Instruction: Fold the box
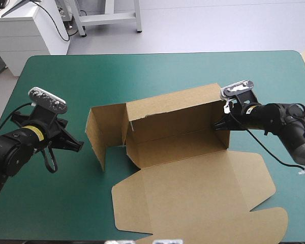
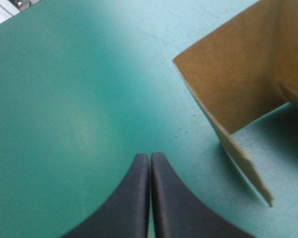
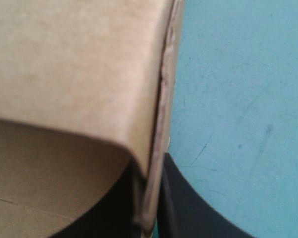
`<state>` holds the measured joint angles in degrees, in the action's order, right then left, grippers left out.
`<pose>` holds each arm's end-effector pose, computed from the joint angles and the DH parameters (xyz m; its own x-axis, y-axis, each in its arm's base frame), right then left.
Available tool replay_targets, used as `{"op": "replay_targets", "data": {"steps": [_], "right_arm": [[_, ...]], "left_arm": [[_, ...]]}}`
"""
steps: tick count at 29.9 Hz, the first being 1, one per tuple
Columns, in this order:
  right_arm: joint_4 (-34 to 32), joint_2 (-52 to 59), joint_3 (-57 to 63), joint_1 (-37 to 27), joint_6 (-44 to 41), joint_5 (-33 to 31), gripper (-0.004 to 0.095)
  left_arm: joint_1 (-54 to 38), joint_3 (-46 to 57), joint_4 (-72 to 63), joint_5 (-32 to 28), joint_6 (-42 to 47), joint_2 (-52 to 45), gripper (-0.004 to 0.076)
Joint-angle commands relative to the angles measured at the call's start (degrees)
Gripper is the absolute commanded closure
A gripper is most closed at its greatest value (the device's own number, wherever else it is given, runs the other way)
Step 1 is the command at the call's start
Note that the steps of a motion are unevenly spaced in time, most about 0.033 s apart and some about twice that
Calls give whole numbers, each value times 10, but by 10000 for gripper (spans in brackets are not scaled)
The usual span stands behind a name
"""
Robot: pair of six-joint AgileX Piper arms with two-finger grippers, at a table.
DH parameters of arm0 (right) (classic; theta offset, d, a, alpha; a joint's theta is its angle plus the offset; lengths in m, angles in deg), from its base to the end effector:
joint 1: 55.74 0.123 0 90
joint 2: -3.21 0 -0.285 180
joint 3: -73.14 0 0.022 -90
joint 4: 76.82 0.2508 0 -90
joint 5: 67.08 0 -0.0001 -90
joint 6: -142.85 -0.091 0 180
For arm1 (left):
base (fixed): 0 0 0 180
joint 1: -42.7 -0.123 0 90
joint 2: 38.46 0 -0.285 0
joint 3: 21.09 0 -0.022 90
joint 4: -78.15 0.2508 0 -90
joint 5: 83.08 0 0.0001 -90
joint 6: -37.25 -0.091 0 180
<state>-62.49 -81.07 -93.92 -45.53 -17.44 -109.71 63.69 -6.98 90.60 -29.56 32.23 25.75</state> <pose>0.2748 0.0650 0.3292 -0.6883 -0.2818 -0.6684 -0.3965 0.9178 0.0214 0.1779 -0.0514 0.3928 -0.5503 0.4394 -0.7100 0.3586 0.8923 0.2743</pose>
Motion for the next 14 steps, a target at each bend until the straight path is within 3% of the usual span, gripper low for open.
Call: {"op": "replay_targets", "data": {"steps": [1, 7, 14], "right_arm": [[-12, 15, -51, -1, -33, -78, 924], [-51, -2, -52, -1, -77, -88, 924], [-78, -76, -53, -1, -119, -14, 924]], "left_arm": [[0, 19, 53, -30, 43, -36, 732], [0, 34, 48, -40, 57, -63, 731], [0, 34, 48, -58, 57, -66, 731]]}}
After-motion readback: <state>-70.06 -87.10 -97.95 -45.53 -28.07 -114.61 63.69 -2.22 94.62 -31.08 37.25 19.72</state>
